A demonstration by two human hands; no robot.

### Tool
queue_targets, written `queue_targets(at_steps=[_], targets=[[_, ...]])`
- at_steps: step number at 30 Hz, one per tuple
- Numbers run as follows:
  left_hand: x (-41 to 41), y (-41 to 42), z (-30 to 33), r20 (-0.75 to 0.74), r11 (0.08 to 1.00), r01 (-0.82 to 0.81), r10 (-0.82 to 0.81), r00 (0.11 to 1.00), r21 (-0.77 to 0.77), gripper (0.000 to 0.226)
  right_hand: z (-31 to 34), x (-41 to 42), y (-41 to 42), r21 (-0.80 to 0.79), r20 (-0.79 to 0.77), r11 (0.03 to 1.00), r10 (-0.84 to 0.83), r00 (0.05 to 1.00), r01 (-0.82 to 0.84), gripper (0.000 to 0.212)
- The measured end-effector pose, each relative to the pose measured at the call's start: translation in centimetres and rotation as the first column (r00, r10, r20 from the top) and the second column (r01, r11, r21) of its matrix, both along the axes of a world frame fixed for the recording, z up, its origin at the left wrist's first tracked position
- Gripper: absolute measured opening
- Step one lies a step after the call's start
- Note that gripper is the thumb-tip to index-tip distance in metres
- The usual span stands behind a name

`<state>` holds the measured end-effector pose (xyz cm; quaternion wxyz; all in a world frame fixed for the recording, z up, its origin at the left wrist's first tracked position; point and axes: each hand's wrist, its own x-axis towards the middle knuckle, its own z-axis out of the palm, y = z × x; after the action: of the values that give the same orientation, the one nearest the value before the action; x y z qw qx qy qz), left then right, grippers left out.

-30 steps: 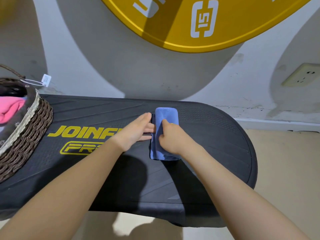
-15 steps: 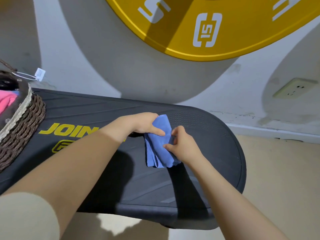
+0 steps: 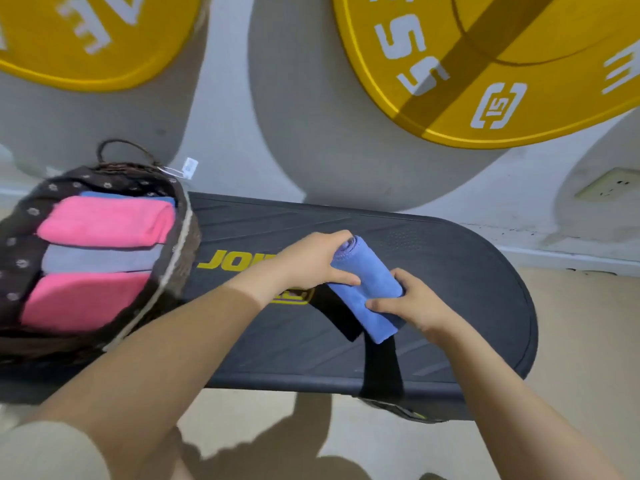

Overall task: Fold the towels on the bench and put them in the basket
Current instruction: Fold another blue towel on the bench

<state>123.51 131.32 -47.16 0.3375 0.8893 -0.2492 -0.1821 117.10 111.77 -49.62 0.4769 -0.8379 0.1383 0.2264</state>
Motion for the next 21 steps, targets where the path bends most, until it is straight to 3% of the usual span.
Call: queue_targets(at_steps=[5,9,12,15,17,21], targets=[[-1.2,11.5,5.2,0.013,0.965,-0.198,0.203,0.979,-0.171,0.033,5.9,1.8,9.3,0.197,0.107,0.974,0.094,0.99,-0.114,0.051],[-2.3,21.4,6.7,-0.192,0.825,-0.385,0.335,0.923,-0.413,0.034,8.9,3.2,17.9,0.474,0.128,0.867,0.105,0.986,-0.154,0.04],[-2.7,27.8,5.5,-0.3,0.7,-0.562,0.476,0.827,-0.44,0.04,8.5,3.3,23.8,0.648,0.034,0.757,0.074,0.997,-0.079,0.05],[-3.1,31.8,3.9,-0.349,0.657,-0.643,0.541,0.765,-0.393,0.046,7.2,3.5,29.0,0.593,-0.025,0.806,0.022,0.999,-0.003,0.055],[-3.3,33.2,2.6,-0.334,0.638,-0.689,0.603,0.725,-0.344,0.046,5.9,4.0,31.7,0.5,-0.031,0.865,-0.033,0.999,0.044,0.042],[-3.7,34.2,0.5,-0.254,0.667,-0.73,0.688,0.68,-0.151,0.054,3.1,4.7,34.6,0.193,0.095,0.981,-0.053,0.994,0.034,0.037]])
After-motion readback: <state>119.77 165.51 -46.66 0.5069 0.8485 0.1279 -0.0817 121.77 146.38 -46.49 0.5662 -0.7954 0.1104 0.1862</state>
